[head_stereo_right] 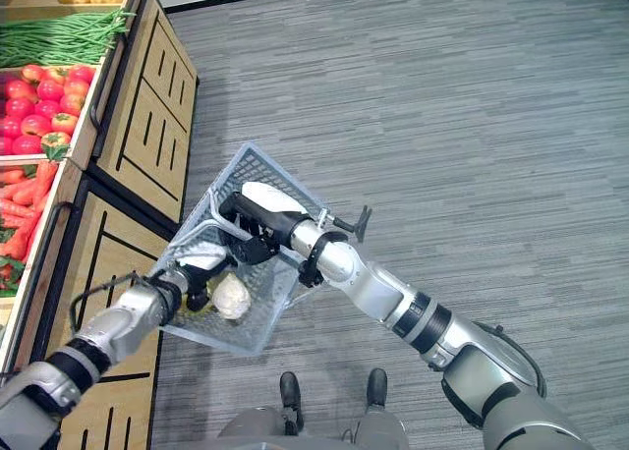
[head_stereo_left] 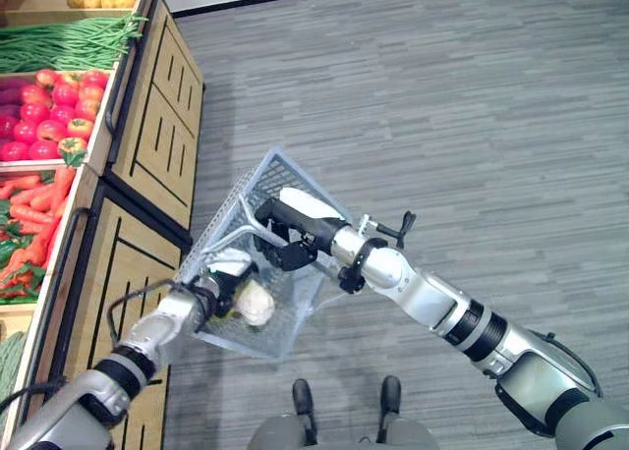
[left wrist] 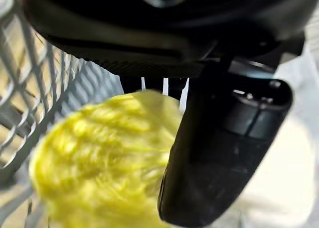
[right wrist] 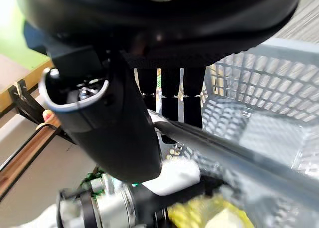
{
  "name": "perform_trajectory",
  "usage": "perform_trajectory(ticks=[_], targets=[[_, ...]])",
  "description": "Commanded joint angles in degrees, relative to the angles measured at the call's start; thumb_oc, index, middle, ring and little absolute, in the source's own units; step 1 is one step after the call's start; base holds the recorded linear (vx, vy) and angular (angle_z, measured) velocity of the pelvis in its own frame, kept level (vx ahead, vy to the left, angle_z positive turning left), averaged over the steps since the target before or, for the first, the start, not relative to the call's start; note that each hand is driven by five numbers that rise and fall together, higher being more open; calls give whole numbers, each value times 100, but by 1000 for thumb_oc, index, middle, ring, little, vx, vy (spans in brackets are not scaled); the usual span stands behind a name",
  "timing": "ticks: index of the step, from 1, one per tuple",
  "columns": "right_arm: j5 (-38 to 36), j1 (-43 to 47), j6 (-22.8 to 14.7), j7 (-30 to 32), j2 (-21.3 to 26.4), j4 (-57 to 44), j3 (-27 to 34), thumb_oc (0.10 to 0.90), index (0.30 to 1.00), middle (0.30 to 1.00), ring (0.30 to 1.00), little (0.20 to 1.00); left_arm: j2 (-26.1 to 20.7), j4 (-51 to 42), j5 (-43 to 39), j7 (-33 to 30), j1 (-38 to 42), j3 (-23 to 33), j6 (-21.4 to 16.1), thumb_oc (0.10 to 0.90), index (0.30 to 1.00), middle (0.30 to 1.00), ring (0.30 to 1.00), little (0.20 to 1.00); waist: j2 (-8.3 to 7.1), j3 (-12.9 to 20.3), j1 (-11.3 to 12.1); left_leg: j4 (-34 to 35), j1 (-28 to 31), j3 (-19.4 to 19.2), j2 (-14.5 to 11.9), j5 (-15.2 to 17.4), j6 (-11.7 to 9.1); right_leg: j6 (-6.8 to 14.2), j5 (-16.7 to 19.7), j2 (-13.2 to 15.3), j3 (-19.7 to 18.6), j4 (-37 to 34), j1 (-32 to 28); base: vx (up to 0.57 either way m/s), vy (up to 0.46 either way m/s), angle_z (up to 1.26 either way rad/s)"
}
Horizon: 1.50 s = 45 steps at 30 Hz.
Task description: Get the vegetables into the basket
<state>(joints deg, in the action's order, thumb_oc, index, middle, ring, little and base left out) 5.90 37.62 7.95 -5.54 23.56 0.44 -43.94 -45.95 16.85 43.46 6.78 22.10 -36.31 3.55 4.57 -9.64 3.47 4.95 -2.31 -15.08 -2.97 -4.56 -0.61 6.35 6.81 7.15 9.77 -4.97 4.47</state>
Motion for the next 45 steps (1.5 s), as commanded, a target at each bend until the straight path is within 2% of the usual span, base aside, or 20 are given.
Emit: perform_trajectory(ticks=[1,7,11,12,16,18,20,21,24,25,28,35,41,43,45], targets=[[45,587,-706,31,-765,-765,433,400,300,300,300,300,-574,-196,-188,-243,985,233,57,900,1000,1000,1000,1000,-286,282,16,5,-24,16,-249,-29,-473,587,218,719,26,75,-219,-4,-9,6],[158,405,-655,-89,-889,-588,404,400,300,300,300,300,-672,-632,-411,-210,1208,272,60,900,1000,1000,1000,1000,-278,313,17,5,-39,65,-234,-23,-476,588,215,727,80,64,-261,-1,-2,1],[489,116,-427,-162,-1186,691,180,400,300,300,300,300,-471,-1076,-700,-184,1453,184,37,900,1000,1000,1000,1000,-248,323,4,5,-43,99,-219,-29,-479,594,208,726,111,61,-289,0,0,0],[502,133,-457,-139,-1215,755,178,400,300,300,300,300,-465,-1066,-706,-184,1471,163,42,900,1000,1000,1000,1000,-249,324,10,5,-41,101,-222,-27,-480,593,208,724,114,60,-292,0,0,0],[855,-60,-271,-9,-1598,2391,90,400,300,300,300,300,-45,-1398,-985,-122,1654,-17,-12,900,1000,1000,1000,1000,-196,419,26,5,50,139,-217,10,-475,579,151,716,136,61,-399,8,-4,0],[821,-89,-248,45,-1670,2683,106,400,300,300,300,300,-3,-1427,-1060,-101,1653,-43,-31,900,1000,1000,1000,1000,-185,428,32,5,62,144,-218,14,-477,578,146,714,144,61,-415,0,0,0],[1024,-66,-239,125,-1812,3357,59,400,300,300,300,300,235,-1458,-1206,-108,1662,-173,-72,900,1000,1000,1000,1000,-157,480,35,5,97,168,-221,26,-484,575,123,718,160,57,-463,35,-8,7],[1184,-24,-164,307,-1967,4343,103,400,300,300,300,300,529,-1386,-1371,-96,1682,-348,-100,900,1000,1000,1000,1000,-106,530,39,5,122,198,-215,28,-486,565,96,709,179,61,-510,30,-11,13],[1329,73,-194,444,-2053,4905,139,400,300,300,300,300,640,-1335,-1426,-48,1726,-496,-166,900,1000,1000,1000,1000,-76,561,45,5,131,226,-218,34,-491,561,86,707,192,60,-536,8,-4,6],[1426,91,-195,549,-2125,5537,154,400,300,300,300,300,833,-1273,-1483,-25,1745,-638,-207,900,1000,1000,1000,1000,-61,588,41,5,141,250,-211,38,-487,558,75,703,201,61,-558,0,0,0],[1528,212,-182,752,-2181,6373,217,400,300,300,300,300,1214,-1022,-1522,-14,1821,-925,-259,900,1000,1000,1000,1000,-48,638,35,5,148,287,-201,35,-484,553,70,699,226,63,-578,0,-2,2],[1696,177,-168,1055,-1908,7389,448,400,300,300,300,300,1504,-903,-1506,142,1960,-1399,-512,900,1000,1000,1000,1000,-39,712,42,5,122,341,-179,28,-480,563,98,695,264,59,-583,-16,-7,8],[1705,-33,-172,1179,-1581,7663,686,400,300,300,300,300,1483,-836,-1507,224,1819,-1491,-628,900,1000,1000,1000,1000,-73,743,38,5,117,374,-170,25,-472,566,100,690,285,71,-612,-3,-1,1],[1610,-234,-186,1229,-1346,7718,893,400,300,300,300,300,1433,-612,-1403,262,1610,-1467,-618,900,1000,1000,1000,1000,-107,744,7,5,128,385,-169,28,-468,562,91,681,299,91,-622,0,0,0],[1499,-445,-208,1272,-1096,7684,1116,400,300,300,300,300,1553,68,-1144,198,1305,-1459,-546,900,1000,1000,1000,1000,-167,728,-46,5,142,385,-180,21,-473,557,89,667,316,114,-617,-5,-4,2]])
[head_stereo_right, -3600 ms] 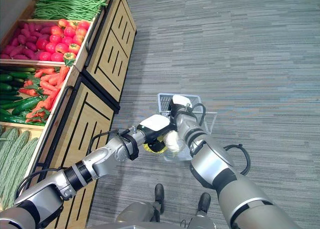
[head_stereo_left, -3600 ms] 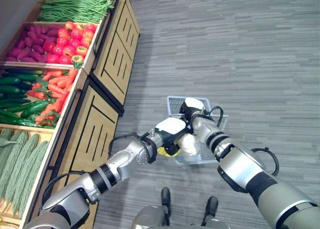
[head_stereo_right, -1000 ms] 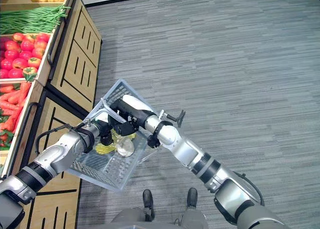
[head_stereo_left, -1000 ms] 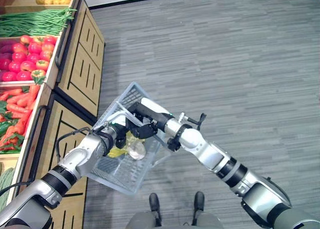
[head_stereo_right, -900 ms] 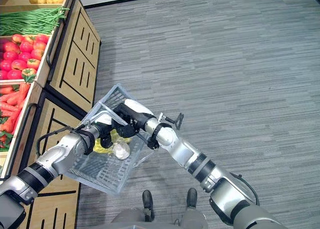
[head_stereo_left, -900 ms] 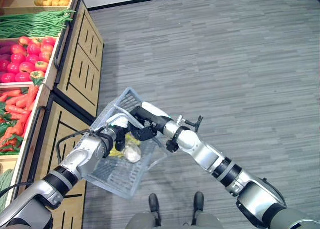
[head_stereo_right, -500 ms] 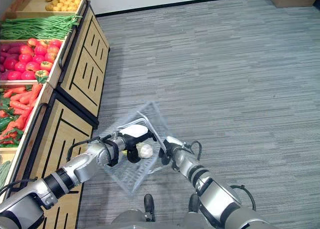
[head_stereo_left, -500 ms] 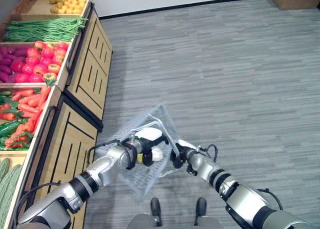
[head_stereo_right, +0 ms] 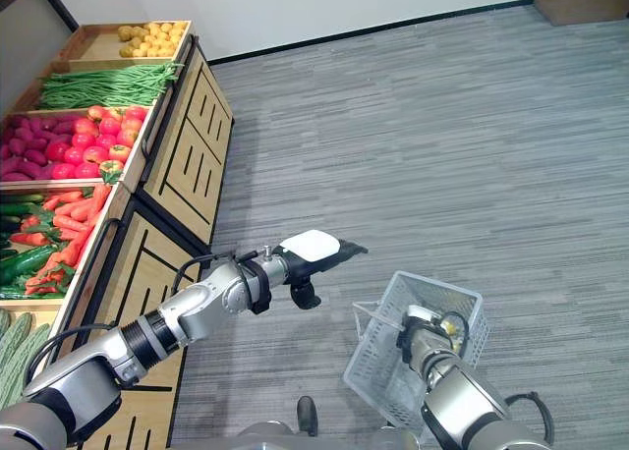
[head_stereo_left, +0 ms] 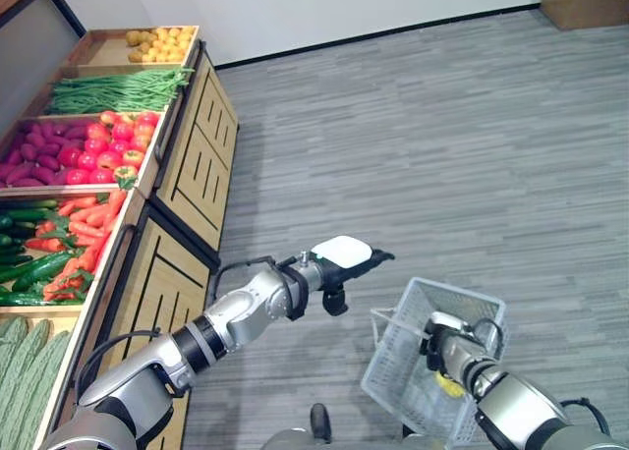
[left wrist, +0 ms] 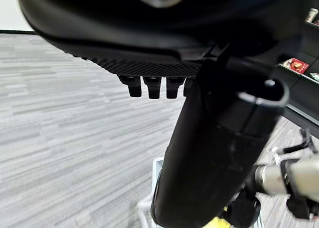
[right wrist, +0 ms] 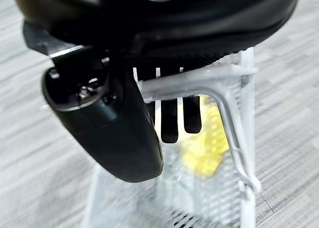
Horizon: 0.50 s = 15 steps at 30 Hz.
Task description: Get the vegetables into the basket
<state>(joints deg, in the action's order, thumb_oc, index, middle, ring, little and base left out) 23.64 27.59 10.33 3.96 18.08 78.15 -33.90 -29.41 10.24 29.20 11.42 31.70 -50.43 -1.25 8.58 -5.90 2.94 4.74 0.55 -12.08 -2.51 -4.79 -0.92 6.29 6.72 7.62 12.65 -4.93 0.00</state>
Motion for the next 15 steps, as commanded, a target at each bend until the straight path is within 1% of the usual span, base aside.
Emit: perform_trajectory(ticks=[1,2,3,4,5,6,7,9,10,11,13,14,15], targets=[[-307,456,-452,325,-456,-121,179,400,300,300,300,300,-31,946,395,-268,227,-36,-59,900,1000,1000,1000,1000,-588,358,-7,26,-140,84,-227,40,-443,559,92,614,27,120,-171,-6,-4,6],[-405,508,-412,383,-517,-42,195,400,300,300,300,300,736,1287,494,-267,319,-298,129,900,1000,1000,1000,1000,-611,350,-64,26,-134,81,-231,46,-438,557,84,613,25,127,-173,-12,-20,7],[-633,291,-466,425,-424,-27,421,400,300,300,300,300,1100,2653,514,-655,-37,40,307,900,1000,1000,1000,1000,-694,319,-129,26,-125,70,-252,52,-446,549,52,587,11,151,-158,-27,-17,8],[-638,277,-468,427,-399,-34,413,400,300,300,300,300,1176,2758,518,-730,-25,25,271,900,1000,1000,1000,1000,-675,335,-126,26,-155,73,-249,13,-439,541,78,589,13,155,-128,-37,-35,8],[-793,97,-508,439,-162,-71,646,400,300,300,300,300,1395,3802,447,-757,-309,252,401,900,1000,1000,1000,1000,-756,315,-191,26,-169,67,-266,0,-444,523,67,577,10,190,-98,0,0,0],[-795,75,-505,437,-139,-85,645,400,300,300,300,300,1463,3891,453,-804,-297,240,374,900,1000,1000,1000,1000,-740,326,-186,26,-171,73,-264,0,-445,523,60,580,15,196,-98,0,0,0],[-1024,-172,-447,481,82,-113,914,400,300,300,300,300,1573,4520,60,-986,-457,706,601,900,1000,1000,1000,1000,-758,314,-205,26,-135,71,-278,24,-448,514,20,571,39,247,-119,9,-5,-5],[-1051,-234,-450,462,133,-135,975,400,300,300,300,300,1590,4528,75,-919,-441,706,525,900,1000,1000,1000,1000,-761,326,-224,26,-157,75,-279,0,-444,506,39,568,37,248,-100,9,-5,2],[-1184,-462,-465,465,197,-208,1161,400,300,300,300,300,1585,5076,-137,-1009,-652,1081,625,900,1000,1000,1000,1000,-797,348,-218,26,-129,66,-290,8,-442,500,24,562,42,252,-118,34,-10,3],[-1185,-480,-461,466,206,-223,1156,400,300,300,300,300,1605,5104,-139,-1026,-655,1081,611,900,1000,1000,1000,1000,-790,354,-219,26,-124,66,-290,11,-443,500,22,562,42,251,-124,42,-10,5],[-1277,-768,-481,482,274,-334,1331,400,300,300,300,300,1496,5252,-229,-1167,-823,1389,657,900,1000,1000,1000,1000,-809,372,-206,26,-81,76,-296,17,-443,496,-1,552,57,258,-165,44,-9,1],[-1353,-992,-505,484,320,-404,1467,400,300,300,300,300,1419,5342,-293,-1295,-960,1651,689,900,1000,1000,1000,1000,-828,385,-188,26,-37,81,-298,33,-445,495,-27,541,62,266,-202,65,-16,-1],[-1385,-1220,-530,527,346,-454,1611,400,300,300,300,300,1356,5535,-604,-1563,-1136,2117,715,900,1000,1000,1000,1000,-853,394,-158,26,-5,85,-310,31,-450,491,-49,537,78,275,-237,48,-14,0]])
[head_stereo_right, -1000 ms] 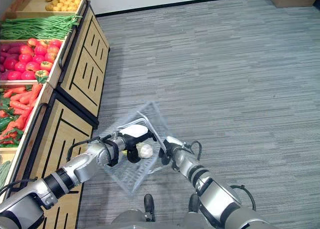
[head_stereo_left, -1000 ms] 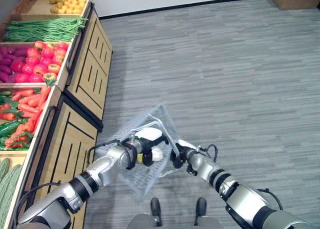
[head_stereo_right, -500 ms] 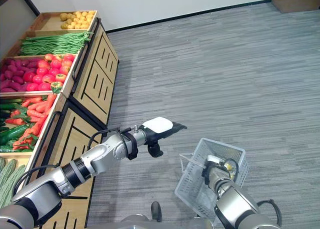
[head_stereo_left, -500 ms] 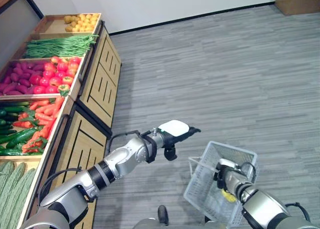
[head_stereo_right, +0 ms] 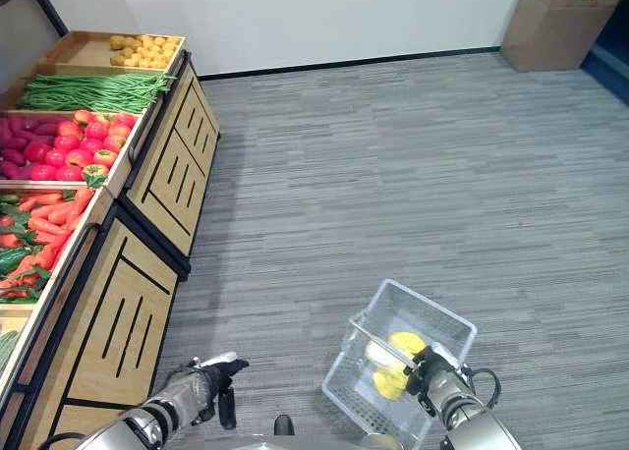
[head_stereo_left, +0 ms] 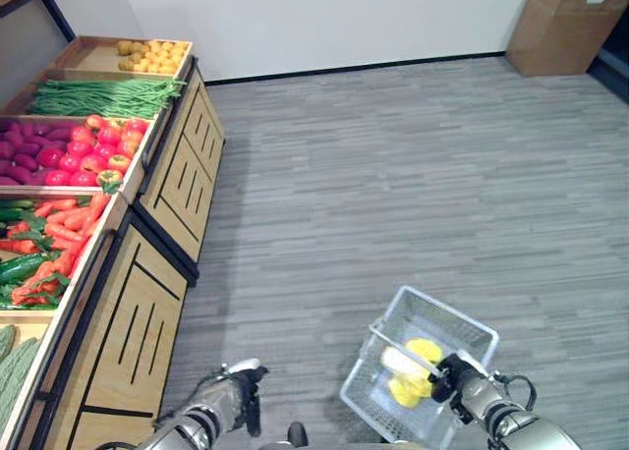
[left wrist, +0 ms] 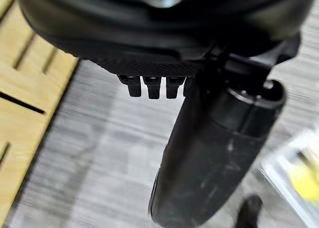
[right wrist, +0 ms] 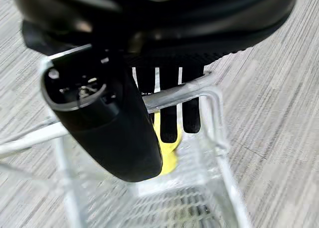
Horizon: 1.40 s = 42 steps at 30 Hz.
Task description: Get the vegetables into the basket
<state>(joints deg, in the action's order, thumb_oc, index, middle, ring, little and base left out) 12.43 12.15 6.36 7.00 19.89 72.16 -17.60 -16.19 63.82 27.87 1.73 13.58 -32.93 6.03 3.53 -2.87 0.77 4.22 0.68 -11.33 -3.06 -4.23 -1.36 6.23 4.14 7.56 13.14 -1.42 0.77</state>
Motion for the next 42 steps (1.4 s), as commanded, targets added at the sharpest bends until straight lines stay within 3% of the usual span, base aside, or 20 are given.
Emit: perform_trajectory(ticks=[1,2,3,10,21,29,32,33,36,37,38,40,41,42], targets=[[-264,324,-132,223,165,145,-20,400,300,300,300,300,33,177,-471,-593,676,367,-13,900,1000,1000,1000,1000,-347,91,59,78,-19,9,-255,-24,-407,497,210,543,30,-77,-314,61,-25,1],[-316,-72,-233,303,73,67,126,400,300,300,300,300,15,560,-916,-1074,332,1108,-29,900,1000,1000,1000,1000,-397,121,71,78,38,1,-281,-25,-423,482,183,526,41,-85,-370,51,-23,0],[-330,-231,-292,348,-2,61,186,400,300,300,300,300,44,770,-1195,-1203,134,1447,-49,900,1000,1000,1000,1000,-422,131,67,78,58,-7,-289,-21,-425,475,164,517,29,-89,-381,59,-26,1],[-340,-638,-406,410,-188,234,330,400,300,300,300,300,147,1386,-2287,-1287,-447,2483,-84,900,1000,1000,1000,1000,-485,160,42,78,74,-36,-292,-37,-435,456,157,501,19,-103,-406,3,-1,0],[-363,-956,-477,401,-422,214,297,400,300,300,300,300,203,1254,-2256,-1390,-733,2582,-201,900,1000,1000,1000,1000,-602,81,8,78,-28,-39,-219,-7,-395,491,221,543,-25,-78,-278,3,13,-1],[-347,-901,-464,333,-471,173,281,400,300,300,300,300,173,1142,-2247,-1376,-665,2492,-261,900,1000,1000,1000,1000,-738,-25,44,78,2,-23,-2,162,-226,594,231,776,-105,207,-219,26,82,1],[-348,-836,-446,301,-478,143,292,400,300,300,300,300,134,1142,-2197,-1325,-643,2470,-261,900,1000,1000,1000,1000,-823,-83,67,78,42,-44,110,247,-127,659,287,896,-204,396,-143,48,163,-1],[-420,-811,-431,296,-490,124,355,400,300,300,300,300,89,1140,-2223,-1278,-611,2497,-256,900,1000,1000,1000,1000,-914,-204,96,66,101,-62,233,335,21,696,446,993,-385,948,91,58,244,-1],[-439,-794,-427,264,-501,99,359,400,300,300,300,300,42,1130,-2224,-1260,-578,2515,-252,900,1000,1000,1000,1000,-952,-327,96,46,142,-96,274,381,101,721,763,1026,-504,1466,384,28,165,-14],[-440,-767,-425,240,-506,68,335,400,300,300,300,300,-10,1112,-2242,-1265,-569,2536,-246,900,1000,1000,1000,1000,-929,-467,112,38,225,-112,252,418,168,714,982,1006,-450,1966,610,54,133,-13],[-452,-767,-429,230,-513,56,335,400,300,300,300,300,-27,1119,-2260,-1261,-571,2564,-235,900,1000,1000,1000,1000,-915,-514,115,37,277,-106,235,441,186,699,980,951,-463,2163,709,56,130,-6],[-472,-780,-437,230,-522,49,339,400,300,300,300,300,-26,1129,-2269,-1254,-570,2570,-227,900,1000,1000,1000,1000,-911,-556,105,31,338,-86,228,472,198,692,955,859,-488,2302,809,120,65,-6],[-525,-843,-456,203,-550,58,344,400,300,300,300,300,-55,1144,-2272,-1247,-581,2583,-222,900,1000,1000,1000,1000,-908,-588,15,69,467,-9,233,510,203,611,784,531,-642,2227,1034,166,62,2],[-526,-844,-457,204,-549,59,342,400,300,300,300,300,-54,1144,-2272,-1246,-583,2584,-222,900,1000,1000,1000,1000,-905,-592,16,67,477,-10,228,521,198,609,768,528,-642,2241,1031,234,56,22]])
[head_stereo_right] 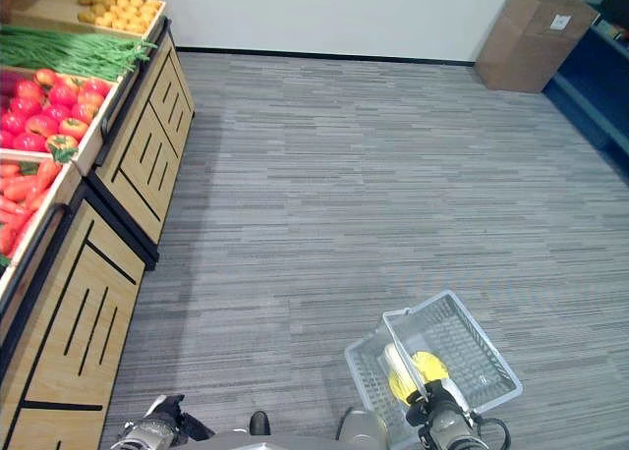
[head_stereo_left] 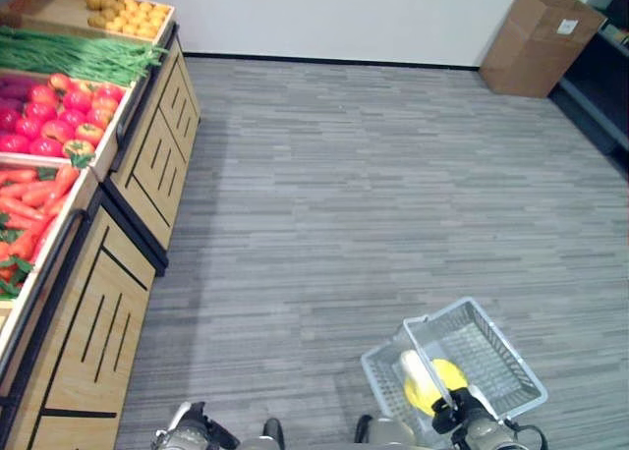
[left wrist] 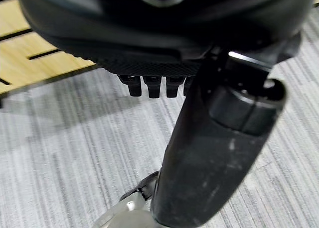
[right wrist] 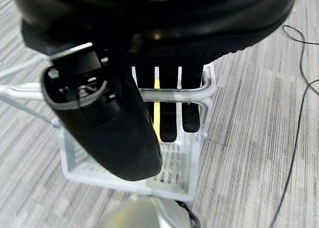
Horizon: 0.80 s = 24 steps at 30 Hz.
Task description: Get the vegetables into the basket
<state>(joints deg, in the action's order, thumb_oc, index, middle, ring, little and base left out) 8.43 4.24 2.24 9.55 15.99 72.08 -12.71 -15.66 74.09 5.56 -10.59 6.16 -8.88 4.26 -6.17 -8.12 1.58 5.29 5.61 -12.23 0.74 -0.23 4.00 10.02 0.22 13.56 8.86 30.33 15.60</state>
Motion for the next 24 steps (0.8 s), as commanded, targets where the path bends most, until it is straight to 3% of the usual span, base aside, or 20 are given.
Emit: perform_trajectory(ticks=[1,4,9,12,16,21,24], targets=[[-154,-113,-49,-72,-163,81,-151,400,300,300,300,300,-113,133,1,14,157,158,-53,900,1000,1000,1000,1000,62,-104,-124,-29,64,138,-129,162,-362,140,993,-209,-185,-1271,-350,165,8,28],[-154,-156,-55,-57,-158,90,-145,400,300,300,300,300,-95,162,45,8,148,163,-60,900,1000,1000,1000,1000,31,-138,-202,-29,146,237,-100,247,-406,124,1014,-296,-146,-1870,-289,155,-24,25],[-131,-287,-78,-61,-176,49,-181,400,300,300,300,300,23,140,93,-10,151,117,-94,900,1000,1000,1000,1000,-2,-123,-492,-29,337,489,13,465,-489,155,1409,-552,-283,-2717,11,210,-53,46],[-144,-277,-107,-63,-152,103,-244,400,300,300,300,300,127,156,50,-13,135,80,-103,900,1000,1000,1000,1000,119,-16,-521,-29,378,547,-79,505,-565,30,1332,-714,-342,-2846,-132,179,-146,42],[-213,-226,-123,-47,-69,115,-273,400,300,300,300,300,265,205,-176,-43,124,100,-73,900,1000,1000,1000,1000,337,72,-583,-29,447,606,-388,437,-730,-142,1039,-892,-236,-2772,-180,156,-146,15],[-261,-226,-126,-43,-13,125,-280,400,300,300,300,300,394,132,-344,-47,179,52,-95,900,1000,1000,1000,1000,437,78,-656,-215,427,589,-598,429,-858,-282,766,-983,-143,-2573,-177,122,-119,13],[-149,-249,-121,-88,43,97,-374,400,300,300,300,300,430,-16,-296,6,236,-114,-129,900,1000,1000,1000,1000,485,42,-729,-613,326,591,-748,240,-966,-407,544,-1073,-79,-2399,-244,143,-132,14]])
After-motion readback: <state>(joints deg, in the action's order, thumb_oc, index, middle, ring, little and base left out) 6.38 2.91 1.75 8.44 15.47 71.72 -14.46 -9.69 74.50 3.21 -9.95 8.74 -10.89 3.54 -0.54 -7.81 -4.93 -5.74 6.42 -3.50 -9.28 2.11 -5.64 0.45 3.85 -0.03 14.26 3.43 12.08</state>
